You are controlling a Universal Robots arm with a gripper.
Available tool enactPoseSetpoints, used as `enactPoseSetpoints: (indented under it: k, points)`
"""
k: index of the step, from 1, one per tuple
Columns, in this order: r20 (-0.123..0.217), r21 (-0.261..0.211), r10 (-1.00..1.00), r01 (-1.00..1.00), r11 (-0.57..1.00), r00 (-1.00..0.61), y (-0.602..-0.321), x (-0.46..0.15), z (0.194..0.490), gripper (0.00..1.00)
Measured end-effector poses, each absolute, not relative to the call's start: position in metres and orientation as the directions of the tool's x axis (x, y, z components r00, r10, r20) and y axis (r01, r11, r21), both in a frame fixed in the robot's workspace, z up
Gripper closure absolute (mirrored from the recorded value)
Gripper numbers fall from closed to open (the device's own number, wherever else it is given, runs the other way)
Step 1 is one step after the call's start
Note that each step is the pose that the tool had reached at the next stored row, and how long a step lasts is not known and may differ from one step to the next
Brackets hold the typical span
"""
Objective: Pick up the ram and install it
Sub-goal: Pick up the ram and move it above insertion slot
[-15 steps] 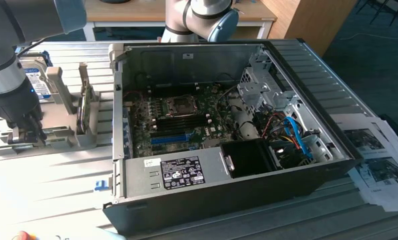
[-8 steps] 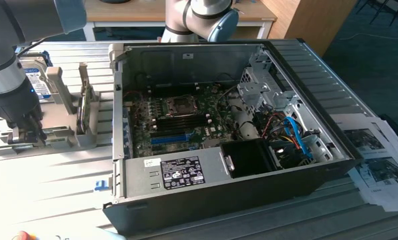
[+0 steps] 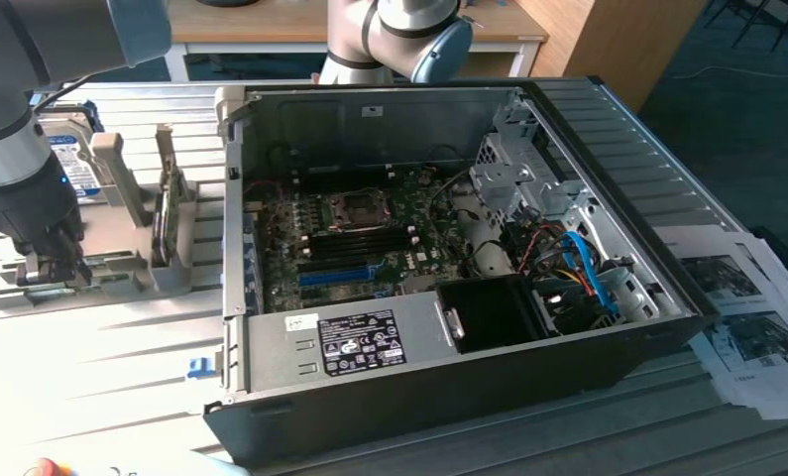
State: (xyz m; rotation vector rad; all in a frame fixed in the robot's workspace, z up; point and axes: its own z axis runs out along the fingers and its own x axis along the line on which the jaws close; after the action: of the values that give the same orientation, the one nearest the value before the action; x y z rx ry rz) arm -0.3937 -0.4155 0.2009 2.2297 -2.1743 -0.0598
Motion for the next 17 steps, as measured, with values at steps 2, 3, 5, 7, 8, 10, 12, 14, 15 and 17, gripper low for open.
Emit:
enactPoseSetpoints:
  k: [2, 3, 5, 7, 8, 10, 12, 14, 15, 17]
  points:
    - [-0.009, 0.046, -1.000, -0.999, -0.025, 0.025, -0.4155, -0.3937, 0.2009, 0.88]
    - [-0.009, 0.046, -1.000, -0.999, -0.025, 0.025, -0.4155, -0.3937, 0.2009, 0.88]
    - [-0.009, 0.046, -1.000, -0.999, -0.025, 0.025, -0.4155, -0.3937, 0.2009, 0.88]
    - [-0.009, 0.046, -1.000, -0.999, -0.025, 0.025, -0.4155, -0.3937, 0.2009, 0.88]
    - [-0.009, 0.046, -1.000, -0.999, -0.025, 0.025, -0.4155, -0.3937, 0.2009, 0.88]
    - [-0.009, 0.046, -1.000, -0.999, -0.025, 0.025, -0.4155, -0.3937, 0.2009, 0.88]
    - [-0.009, 0.046, -1.000, -0.999, -0.025, 0.025, -0.4155, -0.3937, 0.2009, 0.88]
    - [-0.009, 0.046, -1.000, -0.999, -0.025, 0.025, -0.4155, -0.3937, 0.2009, 0.88]
    - [-0.009, 0.046, -1.000, -0.999, -0.025, 0.025, -0.4155, -0.3937, 0.2009, 0.88]
    - [-0.009, 0.046, -1.000, -0.999, -0.025, 0.025, -0.4155, -0.3937, 0.2009, 0.88]
